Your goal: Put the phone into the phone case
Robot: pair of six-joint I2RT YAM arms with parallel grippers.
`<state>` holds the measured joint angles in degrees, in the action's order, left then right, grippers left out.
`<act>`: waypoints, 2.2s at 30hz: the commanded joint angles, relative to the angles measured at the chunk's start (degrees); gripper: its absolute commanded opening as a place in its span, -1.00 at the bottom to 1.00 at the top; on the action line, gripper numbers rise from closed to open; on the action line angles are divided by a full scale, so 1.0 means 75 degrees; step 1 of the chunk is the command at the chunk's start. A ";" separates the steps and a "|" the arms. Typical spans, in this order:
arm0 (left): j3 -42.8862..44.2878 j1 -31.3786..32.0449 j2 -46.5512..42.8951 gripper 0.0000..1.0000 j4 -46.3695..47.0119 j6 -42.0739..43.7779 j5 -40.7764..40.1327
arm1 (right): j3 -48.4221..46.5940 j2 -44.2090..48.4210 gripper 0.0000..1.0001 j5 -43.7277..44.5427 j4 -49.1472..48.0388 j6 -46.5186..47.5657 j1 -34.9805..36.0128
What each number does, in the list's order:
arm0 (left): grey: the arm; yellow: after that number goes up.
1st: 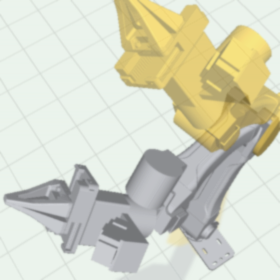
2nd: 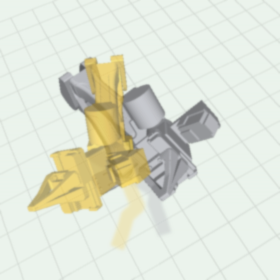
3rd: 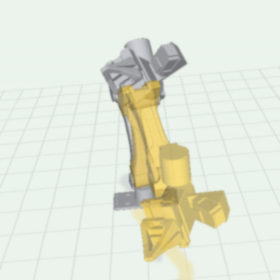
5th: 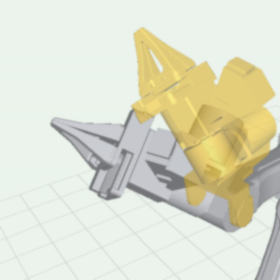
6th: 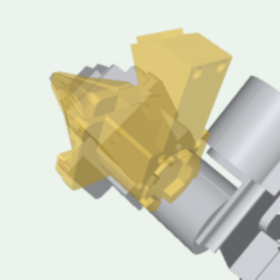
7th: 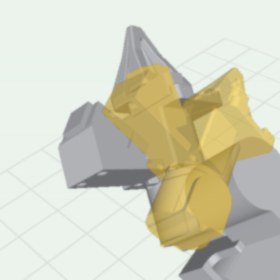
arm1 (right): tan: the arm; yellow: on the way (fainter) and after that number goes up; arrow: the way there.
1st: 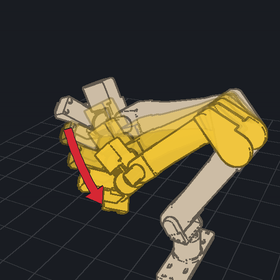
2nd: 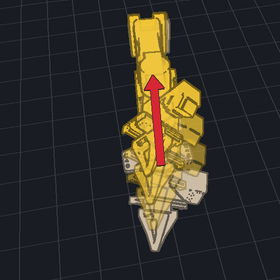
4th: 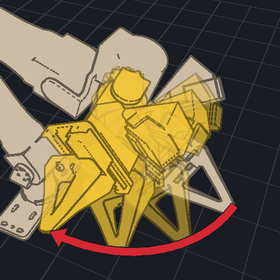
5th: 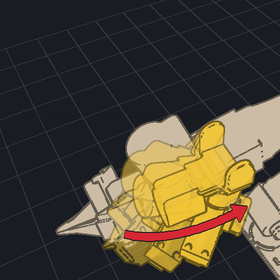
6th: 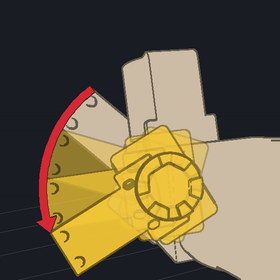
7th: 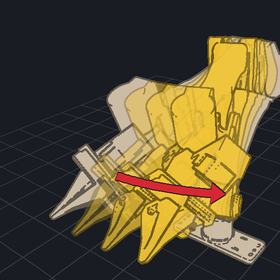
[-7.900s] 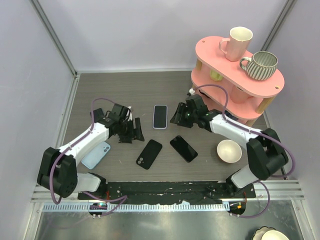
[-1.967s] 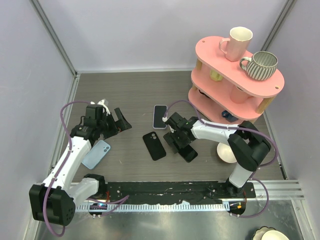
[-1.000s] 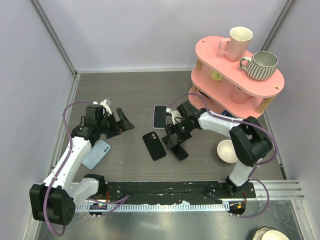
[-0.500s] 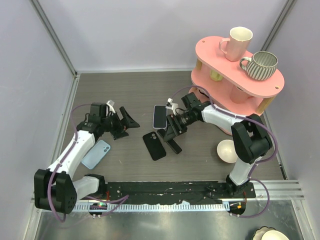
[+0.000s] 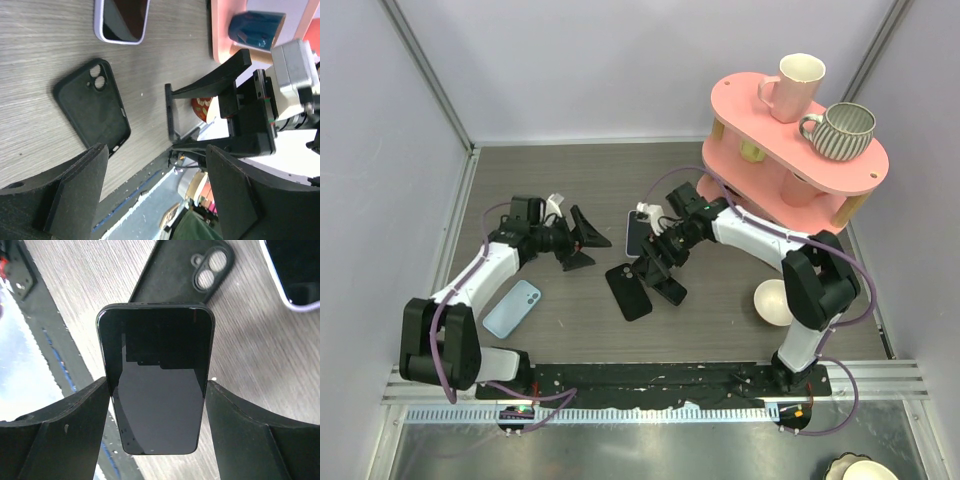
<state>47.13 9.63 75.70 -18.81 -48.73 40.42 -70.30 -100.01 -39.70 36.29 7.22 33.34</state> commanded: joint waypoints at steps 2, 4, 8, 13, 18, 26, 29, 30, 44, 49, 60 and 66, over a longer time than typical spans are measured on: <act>0.0325 0.0017 0.0137 0.64 0.0410 0.0263 0.1207 | -0.0740 0.0642 -0.06 0.1519 0.0130 0.1134 0.0861; 0.0232 0.0075 0.0160 0.63 0.0398 0.0263 0.1173 | -0.0588 0.0806 -0.07 0.1859 -0.0312 0.1146 0.0991; 0.0079 0.0158 0.0417 0.59 0.0328 0.0356 0.1219 | 0.0008 0.1263 -0.10 0.2527 -0.1041 0.1064 0.1214; 0.0078 0.0286 0.0676 0.54 0.0410 0.0439 0.1336 | 0.0479 0.1908 -0.11 0.3079 -0.1686 0.1158 0.1554; 0.0335 0.0661 0.0875 0.50 0.0726 0.0321 0.1711 | 0.0667 0.2306 -0.11 0.2962 -0.1804 0.1275 0.1671; 0.0665 0.1270 0.1308 0.47 0.1007 0.0310 0.1782 | 0.0608 0.2190 -0.13 0.2973 -0.1406 0.1462 0.1835; 0.0711 0.1388 0.1425 0.46 0.1137 0.0240 0.1782 | 0.0690 0.2236 -0.13 0.2833 -0.1405 0.1509 0.1859; 0.0711 0.1411 0.1449 0.44 0.1137 0.0274 0.1724 | 0.0702 0.2248 -0.13 0.2902 -0.1429 0.1521 0.1859; 0.0794 0.1716 0.1778 -0.98 0.1475 -0.0321 0.1958 | 0.0795 0.2611 0.07 0.2880 -0.1522 0.1487 0.1882; 0.0373 0.1728 0.1579 -1.00 0.2471 -0.1166 0.2098 | 0.1298 0.3312 0.46 0.2984 -0.2318 0.0645 0.1882; 0.0137 0.1587 0.0747 -1.00 0.3819 -0.2162 0.0657 | 0.2587 0.4790 0.66 0.5459 -0.5047 -0.3857 0.1882; -0.0354 0.1471 0.0923 -1.00 0.6431 -0.4142 0.1408 | 0.2859 0.5119 0.88 0.6064 -0.4887 -0.3924 0.1882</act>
<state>46.30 21.34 84.03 12.47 -69.12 47.62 -48.93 -63.31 -1.21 3.11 -15.68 47.27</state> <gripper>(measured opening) 0.064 0.939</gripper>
